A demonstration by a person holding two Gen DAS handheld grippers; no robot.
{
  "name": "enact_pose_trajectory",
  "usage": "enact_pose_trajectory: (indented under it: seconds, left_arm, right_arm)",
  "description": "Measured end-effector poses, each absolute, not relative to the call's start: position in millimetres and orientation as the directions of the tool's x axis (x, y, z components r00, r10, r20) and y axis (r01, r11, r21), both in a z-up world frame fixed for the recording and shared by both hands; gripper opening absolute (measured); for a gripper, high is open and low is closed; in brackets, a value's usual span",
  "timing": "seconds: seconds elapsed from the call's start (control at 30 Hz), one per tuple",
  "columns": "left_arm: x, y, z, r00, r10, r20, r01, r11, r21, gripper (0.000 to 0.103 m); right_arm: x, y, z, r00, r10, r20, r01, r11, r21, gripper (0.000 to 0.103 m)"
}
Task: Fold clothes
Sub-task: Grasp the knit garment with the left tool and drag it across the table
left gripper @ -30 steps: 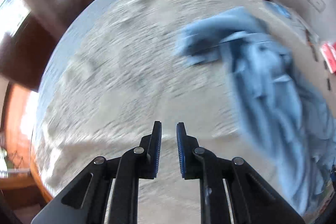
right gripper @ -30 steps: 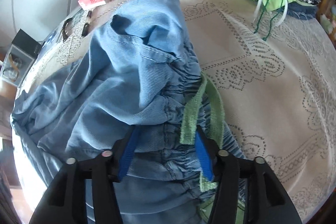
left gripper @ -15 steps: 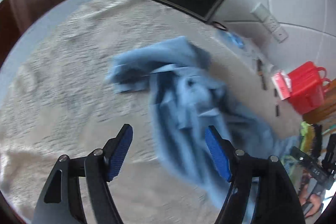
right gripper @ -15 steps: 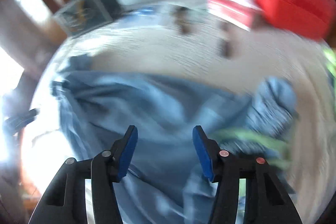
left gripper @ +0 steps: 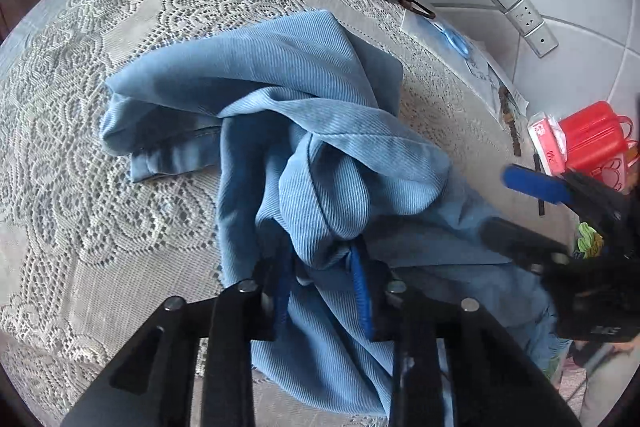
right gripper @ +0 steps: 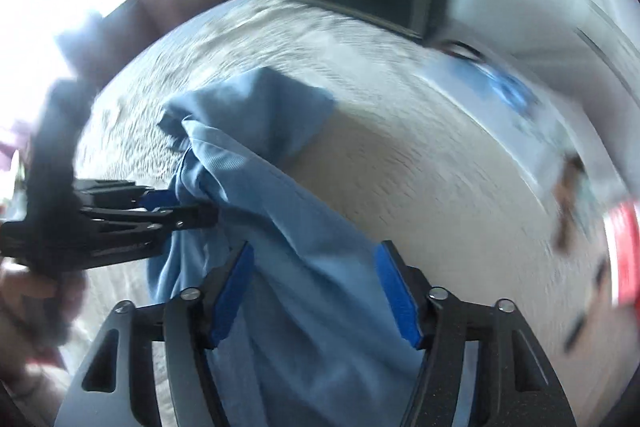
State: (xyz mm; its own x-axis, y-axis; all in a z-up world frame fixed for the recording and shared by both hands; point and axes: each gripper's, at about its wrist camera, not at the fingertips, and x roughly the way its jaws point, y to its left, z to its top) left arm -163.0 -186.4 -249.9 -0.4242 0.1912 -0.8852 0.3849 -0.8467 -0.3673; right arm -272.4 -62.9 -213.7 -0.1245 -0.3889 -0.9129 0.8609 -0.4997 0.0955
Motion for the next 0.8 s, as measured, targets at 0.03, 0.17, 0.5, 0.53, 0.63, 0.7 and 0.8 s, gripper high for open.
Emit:
enact_pose_trajectory:
  seconds: [0.03, 0.17, 0.5, 0.53, 0.63, 0.7, 0.8]
  left_arm:
    - [-162.2, -185.8, -246.3, -0.429, 0.181, -0.885, 0.378, -0.854, -0.357, 0.022]
    - [-158.8, -182.8, -235.6, -0.433, 0.104, -0.896, 0.374, -0.883, -0.283, 0.013]
    - [-73.2, -227.3, -218.4, -0.296, -0.195, -0.935, 0.512, -0.859, 0.017, 0.01]
    - [-57.1, -234.7, -220.9, -0.258, -0.222, -0.94, 0.533, -0.845, 0.053, 0.01]
    - [-12.1, -256.6, -229.1, -0.167, -0.256, -0.952, 0.602, -0.792, 0.107, 0.011]
    - [14.2, -274.7, -236.5, -0.121, -0.241, -0.963, 0.666, -0.739, 0.101, 0.016]
    - [42.7, -295.0, -234.5, -0.104, -0.242, -0.965, 0.737, -0.67, 0.089, 0.065]
  right_arm:
    - [-272.8, -74.2, -220.1, -0.111, -0.386, -0.916, 0.879, -0.468, 0.091, 0.067]
    - [-277.3, -111.3, -248.9, -0.071, -0.368, -0.927, 0.913, -0.398, 0.088, 0.054]
    - [-349.1, -23.9, -190.9, -0.362, -0.423, -0.831, 0.629, -0.768, 0.117, 0.004]
    - [-358.2, -5.7, -183.6, -0.384, -0.412, -0.826, 0.587, -0.8, 0.126, 0.004]
    - [-367.6, 30.1, -180.4, -0.431, -0.302, -0.85, 0.506, -0.861, 0.05, 0.004]
    - [-373.6, 56.4, -190.9, -0.389, -0.232, -0.892, 0.449, -0.893, 0.037, 0.008]
    - [-367.2, 98.4, -210.2, -0.284, -0.2, -0.938, 0.392, -0.917, 0.077, 0.025]
